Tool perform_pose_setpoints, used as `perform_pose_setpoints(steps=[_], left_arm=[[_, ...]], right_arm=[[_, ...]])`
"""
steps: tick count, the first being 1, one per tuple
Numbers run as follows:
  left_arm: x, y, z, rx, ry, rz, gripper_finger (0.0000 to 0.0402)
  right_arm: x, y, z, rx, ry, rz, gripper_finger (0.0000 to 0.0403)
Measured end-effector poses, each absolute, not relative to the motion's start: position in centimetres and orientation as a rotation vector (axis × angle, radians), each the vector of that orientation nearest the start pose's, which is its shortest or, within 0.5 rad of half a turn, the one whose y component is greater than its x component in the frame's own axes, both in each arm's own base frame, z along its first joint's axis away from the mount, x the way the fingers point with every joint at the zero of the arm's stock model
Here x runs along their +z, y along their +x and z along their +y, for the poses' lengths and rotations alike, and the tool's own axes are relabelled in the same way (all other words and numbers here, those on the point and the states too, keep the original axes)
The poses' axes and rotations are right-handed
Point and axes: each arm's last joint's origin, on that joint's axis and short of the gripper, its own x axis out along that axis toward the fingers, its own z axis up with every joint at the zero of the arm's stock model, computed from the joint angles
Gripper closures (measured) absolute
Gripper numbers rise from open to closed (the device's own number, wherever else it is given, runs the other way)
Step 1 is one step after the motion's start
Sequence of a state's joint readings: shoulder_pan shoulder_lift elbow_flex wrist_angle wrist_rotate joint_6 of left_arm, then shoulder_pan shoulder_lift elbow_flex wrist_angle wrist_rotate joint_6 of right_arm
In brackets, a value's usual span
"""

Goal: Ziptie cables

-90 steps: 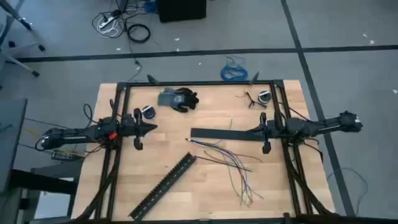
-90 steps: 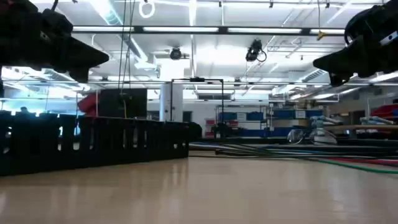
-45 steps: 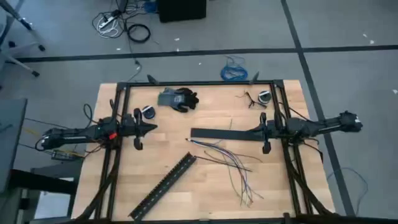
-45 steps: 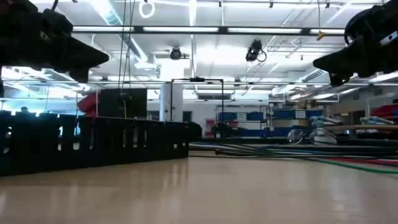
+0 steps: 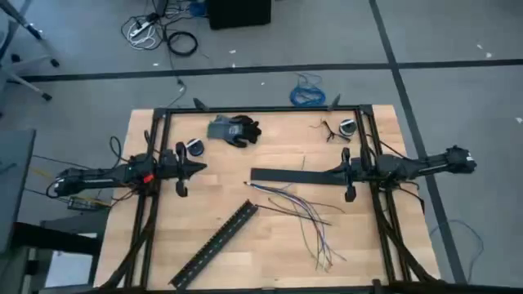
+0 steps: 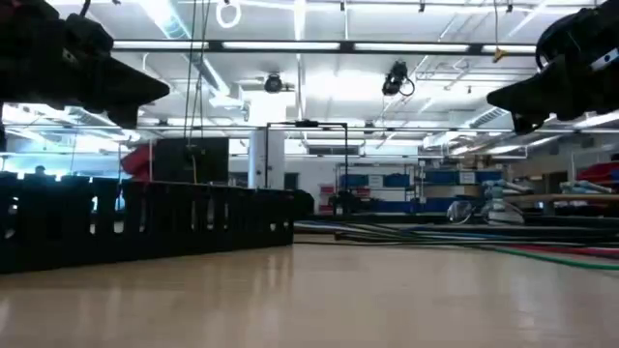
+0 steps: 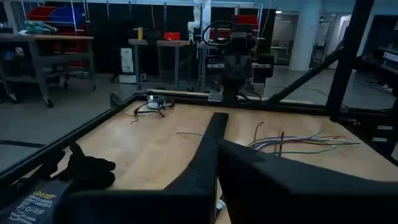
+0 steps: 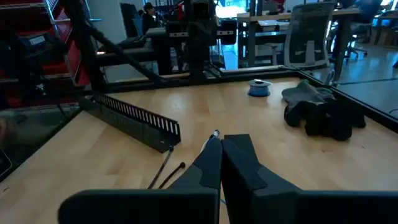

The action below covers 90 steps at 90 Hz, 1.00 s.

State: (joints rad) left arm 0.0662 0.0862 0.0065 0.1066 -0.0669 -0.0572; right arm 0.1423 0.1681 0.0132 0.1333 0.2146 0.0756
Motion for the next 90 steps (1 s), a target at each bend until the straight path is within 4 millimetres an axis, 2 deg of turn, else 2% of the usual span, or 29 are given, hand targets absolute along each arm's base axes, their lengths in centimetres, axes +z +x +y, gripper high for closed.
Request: perform_pose_setpoints(steps=[90], left_arm=[[17.16,10.21,0.89,0.137,-0.057,-0.056,0.0401]], right_arm=[[16.71,10.69,0.91,-0.073,0.072,0.018,0.04]])
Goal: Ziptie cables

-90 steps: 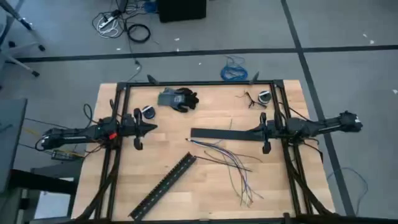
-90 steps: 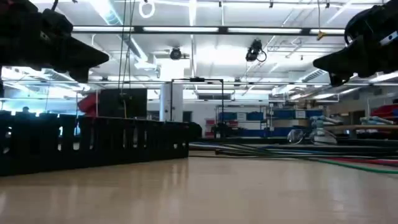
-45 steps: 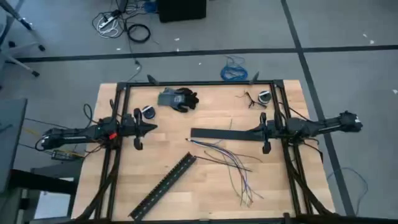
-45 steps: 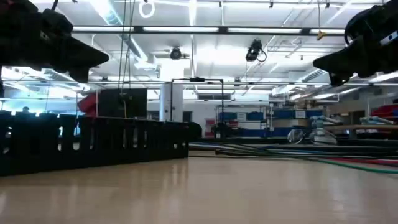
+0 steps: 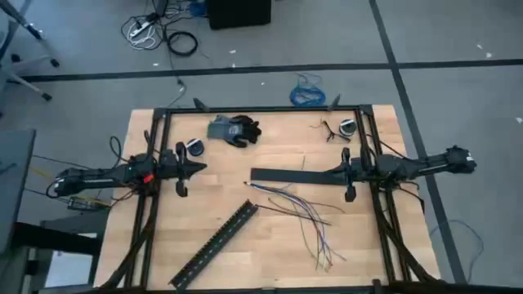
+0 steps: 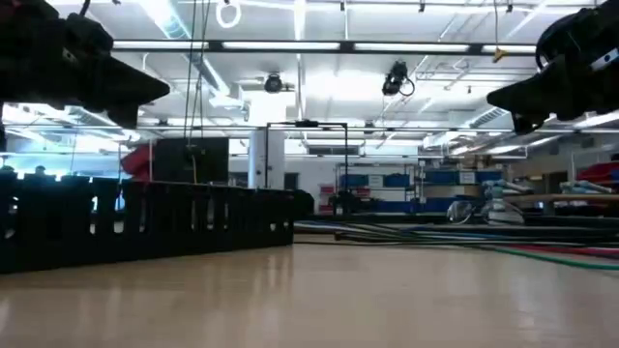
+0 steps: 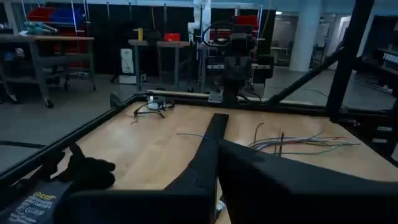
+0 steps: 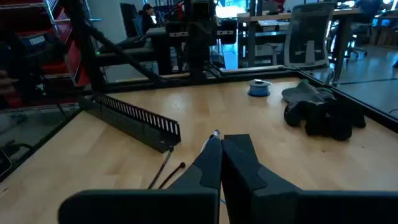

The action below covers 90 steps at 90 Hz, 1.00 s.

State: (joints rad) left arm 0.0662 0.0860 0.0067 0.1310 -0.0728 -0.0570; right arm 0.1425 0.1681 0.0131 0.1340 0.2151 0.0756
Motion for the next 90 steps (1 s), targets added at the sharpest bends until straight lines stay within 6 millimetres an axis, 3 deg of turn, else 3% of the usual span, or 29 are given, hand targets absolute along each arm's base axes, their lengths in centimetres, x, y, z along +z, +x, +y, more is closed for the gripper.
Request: perform_pose_setpoints(steps=[61,78,90], left_arm=[[19.0,9.9,0.9,0.149,-0.062,-0.246,0.0401],[20.7,9.7,1.4,0.314,-0.088,-0.317,0.0401],[22.6,10.1,1.6,0.371,-0.069,-0.303,0.0401]], right_arm=[[18.9,10.5,0.5,-0.113,0.041,-0.202,0.04],[19.3,10.5,-0.6,-0.222,0.015,-0.232,0.04],[20.7,10.9,-1.6,-0.295,0.053,-0.198,0.04]])
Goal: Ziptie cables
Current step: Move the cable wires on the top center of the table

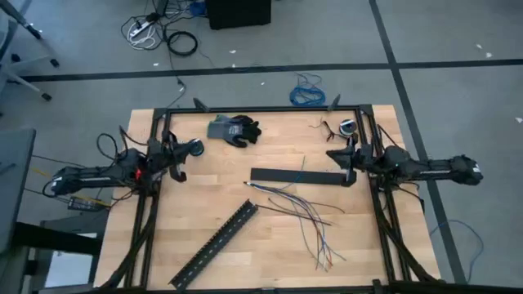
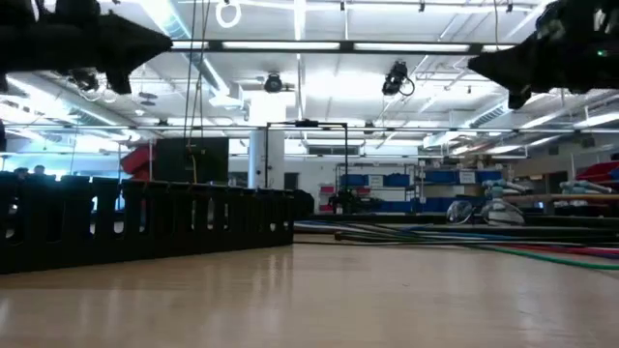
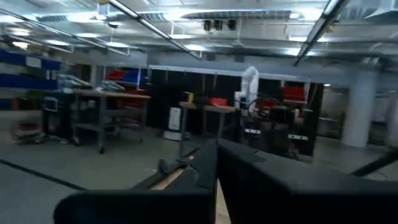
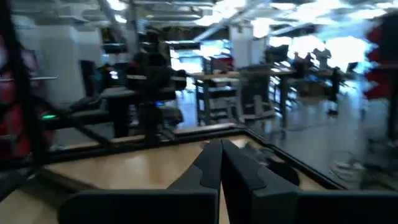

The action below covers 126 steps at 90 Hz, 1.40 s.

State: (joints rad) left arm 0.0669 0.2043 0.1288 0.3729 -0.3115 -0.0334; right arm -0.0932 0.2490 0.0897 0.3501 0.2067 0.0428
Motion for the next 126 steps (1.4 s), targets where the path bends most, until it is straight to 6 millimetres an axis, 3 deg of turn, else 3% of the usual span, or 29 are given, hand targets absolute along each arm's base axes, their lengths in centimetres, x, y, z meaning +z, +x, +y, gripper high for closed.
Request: perform_pose_setpoints(steps=[18,38,53,69,91,106,126], left_arm=[[25.8,12.1,1.7,0.376,-0.052,-0.186,0.0401],[27.6,15.6,1.9,0.377,-0.044,0.123,0.0401],[26.6,17.5,1.8,0.305,-0.079,0.31,0.0401],[24.6,18.2,1.6,0.264,-0.16,0.474,0.0401],[22.9,19.0,1.7,0.307,-0.276,0.587,0.0401],[21.9,19.8,1.6,0.262,-0.208,0.651,0.0387],[20.3,21.0,1.7,0.251,-0.182,0.73,0.0312]], right_arm=[[23.4,13.2,-3.1,-0.349,0.074,-0.083,0.04],[23.4,18.3,-4.1,-0.329,0.058,0.119,0.04],[22.2,22.5,-3.1,-0.214,0.083,0.222,0.04],[20.3,26.6,-1.2,-0.115,0.079,0.353,0.0397],[17.6,31.9,1.5,-0.038,0.051,0.515,0.0346],[16.1,34.1,2.4,-0.056,0.013,0.636,0.0292],[15.0,35.7,2.4,-0.064,0.011,0.717,0.024]])
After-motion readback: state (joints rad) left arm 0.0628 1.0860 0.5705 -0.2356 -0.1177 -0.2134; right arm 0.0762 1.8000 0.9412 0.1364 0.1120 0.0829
